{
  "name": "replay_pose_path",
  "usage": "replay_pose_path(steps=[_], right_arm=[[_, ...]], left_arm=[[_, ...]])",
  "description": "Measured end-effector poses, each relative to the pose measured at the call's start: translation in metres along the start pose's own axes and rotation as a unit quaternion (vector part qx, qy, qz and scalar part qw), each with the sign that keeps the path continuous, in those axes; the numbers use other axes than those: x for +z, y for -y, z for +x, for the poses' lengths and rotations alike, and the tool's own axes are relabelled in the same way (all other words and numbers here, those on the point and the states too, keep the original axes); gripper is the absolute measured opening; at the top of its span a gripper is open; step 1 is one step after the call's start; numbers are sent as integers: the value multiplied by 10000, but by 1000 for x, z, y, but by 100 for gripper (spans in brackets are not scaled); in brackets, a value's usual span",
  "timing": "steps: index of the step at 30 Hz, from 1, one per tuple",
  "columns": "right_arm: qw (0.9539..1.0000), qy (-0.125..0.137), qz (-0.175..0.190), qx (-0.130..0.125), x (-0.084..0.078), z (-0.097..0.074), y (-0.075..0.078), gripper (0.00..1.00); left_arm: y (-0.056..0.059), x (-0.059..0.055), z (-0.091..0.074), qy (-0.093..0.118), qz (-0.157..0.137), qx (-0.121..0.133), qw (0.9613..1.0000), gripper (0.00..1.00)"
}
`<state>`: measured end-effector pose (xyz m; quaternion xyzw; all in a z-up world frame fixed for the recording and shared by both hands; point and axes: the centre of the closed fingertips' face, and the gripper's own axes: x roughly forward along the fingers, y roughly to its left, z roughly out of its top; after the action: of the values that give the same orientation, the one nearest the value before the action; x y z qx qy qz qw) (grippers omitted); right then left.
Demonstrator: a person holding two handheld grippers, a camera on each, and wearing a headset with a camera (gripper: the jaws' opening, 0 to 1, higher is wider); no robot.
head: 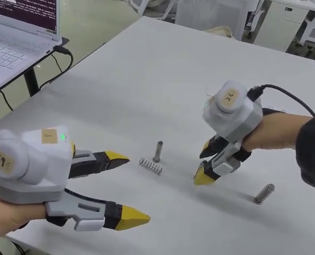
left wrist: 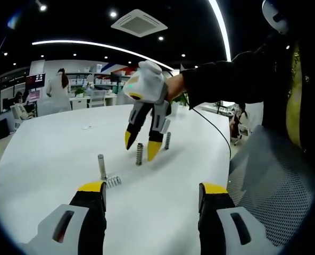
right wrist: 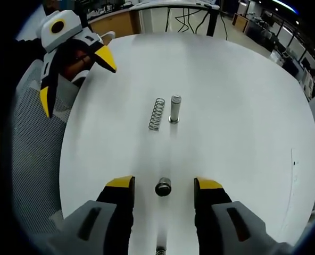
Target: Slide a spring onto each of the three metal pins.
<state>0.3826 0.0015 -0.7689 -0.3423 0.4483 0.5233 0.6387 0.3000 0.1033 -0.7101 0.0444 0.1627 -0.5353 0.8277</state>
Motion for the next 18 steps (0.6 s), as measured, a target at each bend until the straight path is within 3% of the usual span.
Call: replay_pose_path(steps=[8, 13, 18], right_arm=[[9998, 180, 52, -60, 2, -4, 0, 58], [9995, 266, 106, -103, 1, -7, 0, 62], [9984, 492, 265, -126, 3, -13, -1, 75]], left_arm=[[0, 0, 1, -19, 2, -5, 10000, 67], [0, -1, 2, -31, 3, -19, 10000, 66], [-1, 0, 3, -26, 3, -29, 10000, 66]])
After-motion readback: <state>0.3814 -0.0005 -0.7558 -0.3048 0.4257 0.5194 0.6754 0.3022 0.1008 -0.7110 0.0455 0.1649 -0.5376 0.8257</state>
